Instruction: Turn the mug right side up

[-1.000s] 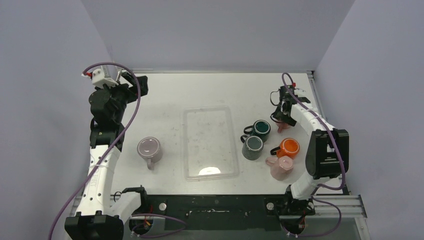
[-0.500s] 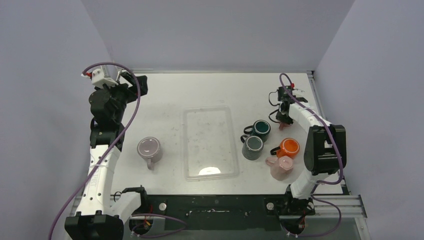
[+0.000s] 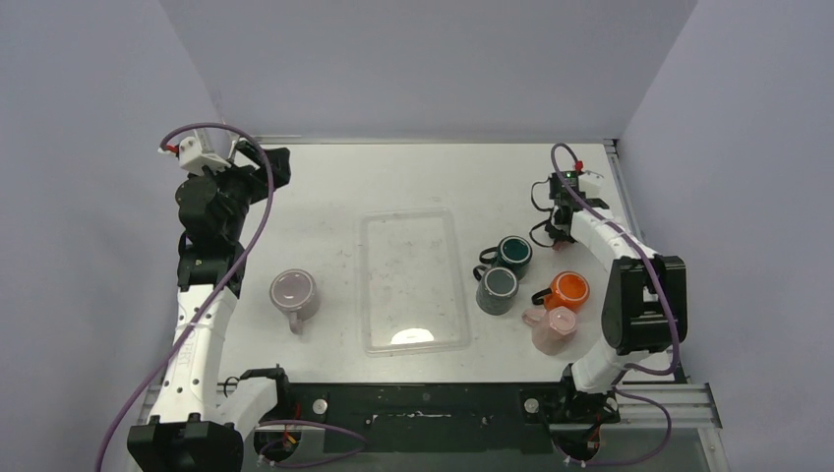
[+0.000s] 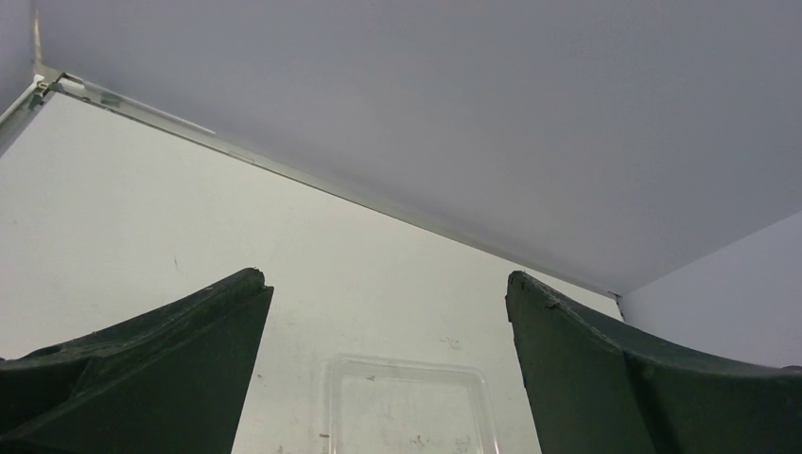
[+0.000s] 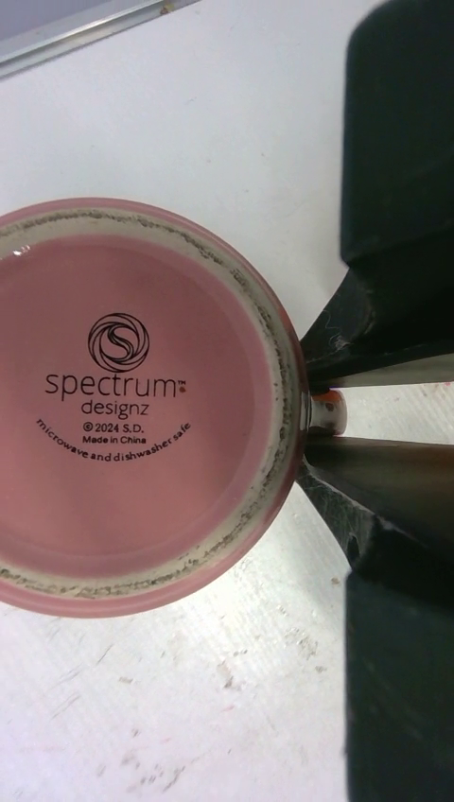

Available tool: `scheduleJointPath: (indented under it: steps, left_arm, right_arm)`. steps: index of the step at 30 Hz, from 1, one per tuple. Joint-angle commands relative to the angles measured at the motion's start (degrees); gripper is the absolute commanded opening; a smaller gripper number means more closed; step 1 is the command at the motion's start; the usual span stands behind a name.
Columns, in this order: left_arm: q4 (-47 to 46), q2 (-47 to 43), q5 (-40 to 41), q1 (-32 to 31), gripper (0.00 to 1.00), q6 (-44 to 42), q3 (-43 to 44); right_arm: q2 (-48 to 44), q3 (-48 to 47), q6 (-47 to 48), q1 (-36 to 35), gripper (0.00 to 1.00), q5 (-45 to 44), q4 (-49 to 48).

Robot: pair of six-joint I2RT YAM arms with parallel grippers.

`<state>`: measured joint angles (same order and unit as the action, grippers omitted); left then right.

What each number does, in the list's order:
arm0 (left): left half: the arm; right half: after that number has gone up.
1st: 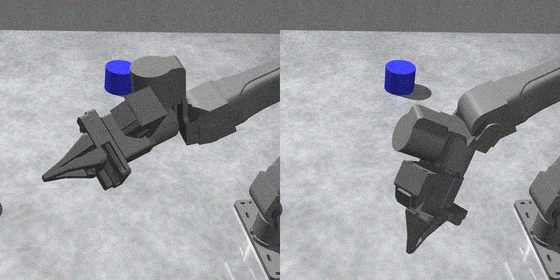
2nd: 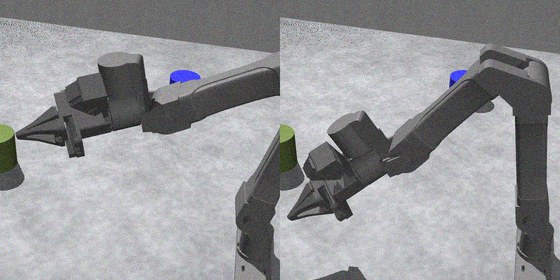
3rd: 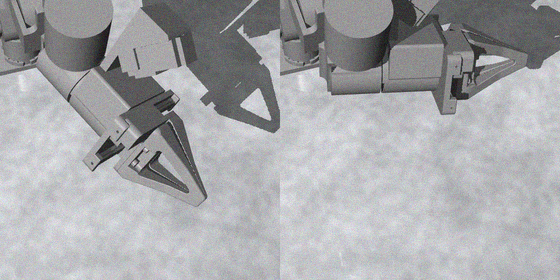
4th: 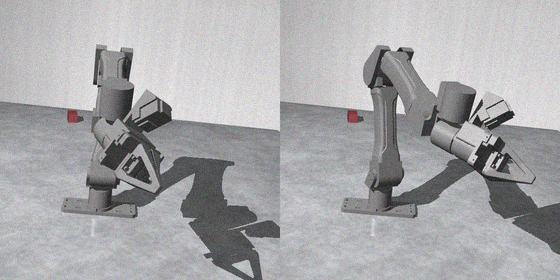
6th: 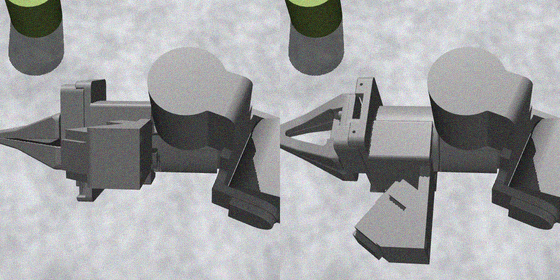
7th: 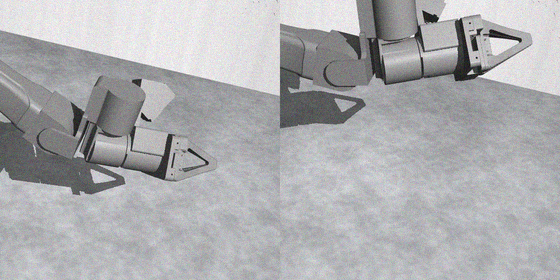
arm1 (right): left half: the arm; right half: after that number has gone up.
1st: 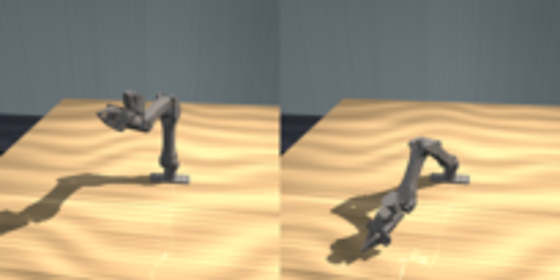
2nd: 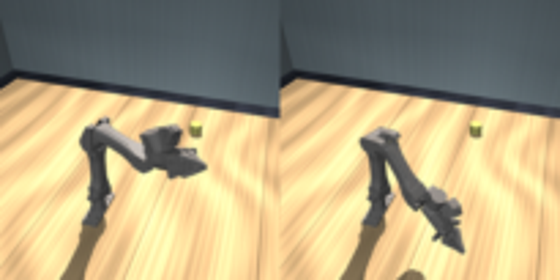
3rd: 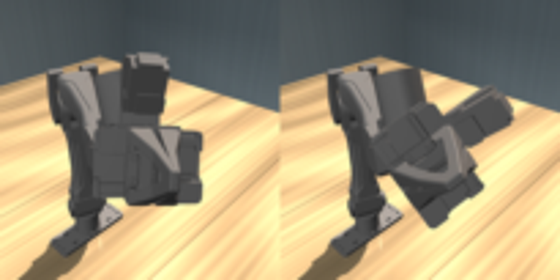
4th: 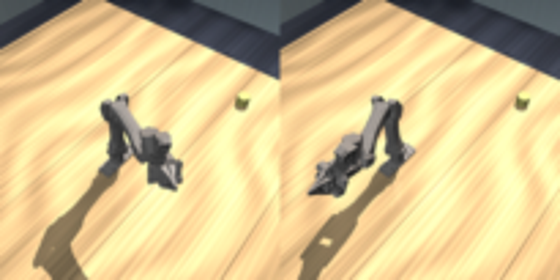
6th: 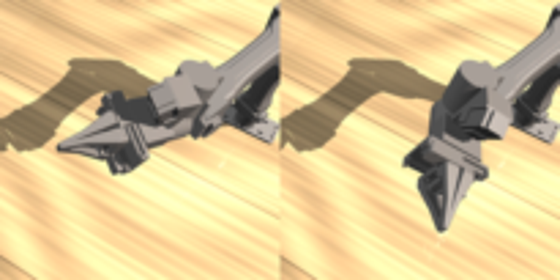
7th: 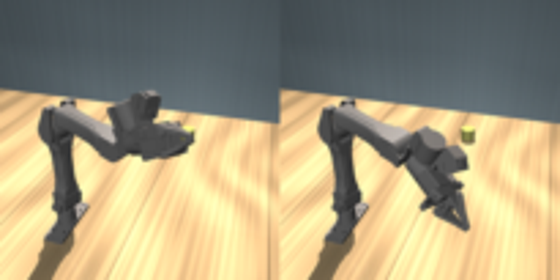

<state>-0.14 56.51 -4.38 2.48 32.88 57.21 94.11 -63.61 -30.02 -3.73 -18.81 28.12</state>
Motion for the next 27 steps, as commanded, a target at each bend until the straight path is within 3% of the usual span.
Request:
scheduleJointPath:
  steps: [1, 8, 19, 27]
  left_arm:
    - [-2.2, 0.4, -0.8, 0.3, 0.96, 2.7, -0.1]
    - [-5.2, 2.0, -5.6, 0.0, 0.96, 7.5, -1.2]
    - [-6.4, 3.0, -7.2, -1.2, 0.96, 10.3, -3.5]
    - [-3.9, 1.0, -7.2, -1.1, 0.96, 17.3, -7.1]
  right_arm:
    - [-5.6, -3.0, 0.1, 0.4, 0.05, -4.9, -9.0]
    - [-6.6, -6.7, -0.3, 0.4, 0.05, -4.0, -11.1]
    - [-7.7, -13.0, -1.1, -0.1, 0.05, 0.8, -11.4]
    - [-7.5, -16.4, -0.4, -2.1, 0.05, 0.4, -9.2]
